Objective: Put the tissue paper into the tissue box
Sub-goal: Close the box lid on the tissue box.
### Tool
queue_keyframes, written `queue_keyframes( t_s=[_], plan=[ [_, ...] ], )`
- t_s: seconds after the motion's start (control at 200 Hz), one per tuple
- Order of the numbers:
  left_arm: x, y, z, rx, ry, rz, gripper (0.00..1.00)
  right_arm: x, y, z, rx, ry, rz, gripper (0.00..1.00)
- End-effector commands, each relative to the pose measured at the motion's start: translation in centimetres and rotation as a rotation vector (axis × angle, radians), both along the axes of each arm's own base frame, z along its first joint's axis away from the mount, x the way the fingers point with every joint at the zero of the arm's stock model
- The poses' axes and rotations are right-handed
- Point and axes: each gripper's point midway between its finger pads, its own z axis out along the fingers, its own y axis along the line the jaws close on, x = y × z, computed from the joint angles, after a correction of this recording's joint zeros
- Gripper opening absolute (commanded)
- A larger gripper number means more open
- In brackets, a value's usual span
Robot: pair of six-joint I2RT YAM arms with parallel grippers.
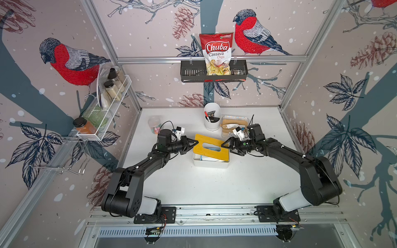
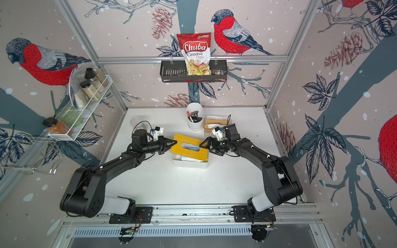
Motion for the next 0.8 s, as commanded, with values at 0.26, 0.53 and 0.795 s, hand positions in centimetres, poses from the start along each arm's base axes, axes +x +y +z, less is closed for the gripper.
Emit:
queue_keyframes(
  t_s=[0.26,0.53,0.795],
  plan=[
    [-0.08,-0.39,0.29,-0.017,-0.039,-0.005,0.0,0.16,0.46,0.17,0.012,-0.018,0.0,1.0],
    [-0.24,-0.23,0.03,-0.002,-0.041,0.005,0.0,0.13,0.41,0.13,0.009,-0.021,-0.003,1.0],
    [-0.4,-0.45,0.17,-0.022,-0.047,0.007,0.0,0.0,0.89,0.21,-0.004,-0.03,0.001,1.0]
  ],
)
